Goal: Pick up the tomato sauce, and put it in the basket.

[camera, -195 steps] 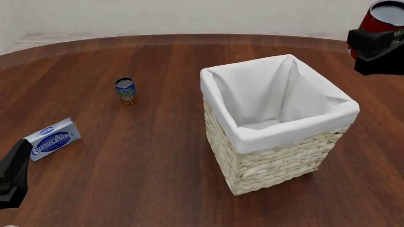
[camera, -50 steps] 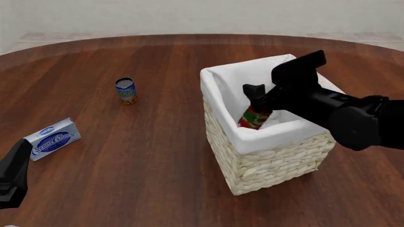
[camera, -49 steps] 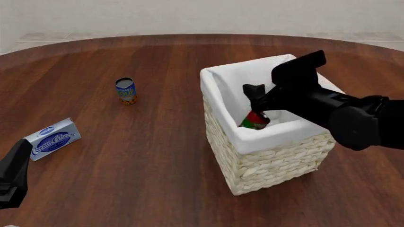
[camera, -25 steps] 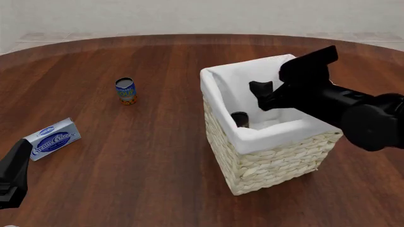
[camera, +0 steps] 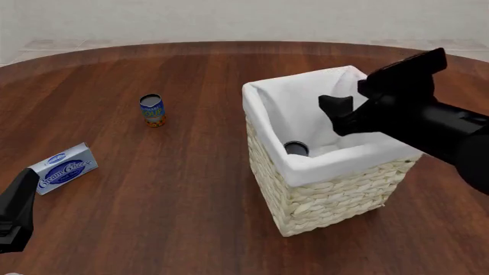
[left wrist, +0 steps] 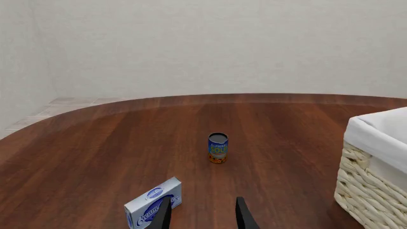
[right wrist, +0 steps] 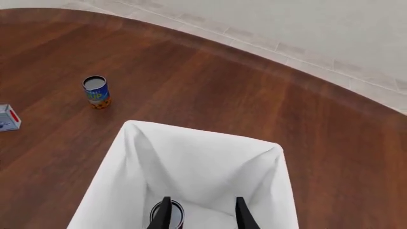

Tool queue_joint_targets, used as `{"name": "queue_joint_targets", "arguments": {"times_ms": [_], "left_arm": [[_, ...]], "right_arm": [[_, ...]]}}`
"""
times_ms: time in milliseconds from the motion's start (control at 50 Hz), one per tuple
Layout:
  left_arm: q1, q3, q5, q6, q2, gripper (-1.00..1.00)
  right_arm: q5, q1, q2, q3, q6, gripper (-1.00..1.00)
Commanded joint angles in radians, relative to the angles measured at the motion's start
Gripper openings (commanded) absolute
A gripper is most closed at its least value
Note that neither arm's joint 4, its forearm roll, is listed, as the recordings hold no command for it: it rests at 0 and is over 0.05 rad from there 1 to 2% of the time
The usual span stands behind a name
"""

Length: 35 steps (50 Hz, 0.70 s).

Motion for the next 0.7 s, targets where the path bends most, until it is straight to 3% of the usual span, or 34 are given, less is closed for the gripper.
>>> {"name": "queue_joint_targets", "arguments": {"times_ms": [20,300,520,700], "left_arm": [[0.0,0.0,0.0,0.0,0.0,1.0],[0.0,0.0,0.0,0.0,0.0,1.0],[0.0,0.0,0.0,0.0,0.0,1.0],[0.0,0.0,0.0,0.0,0.0,1.0]], "right_arm": [[0.043,-0.011,-0.097,0.041,-0.006,1.0],[0.072,-0.018,-0.199,0.105,-0.006,1.0],[0.056,0.047,-0.352,0.186,-0.019,1.0],[0.071,0.043,-0.441,0.241,-0.022,1.0]]}}
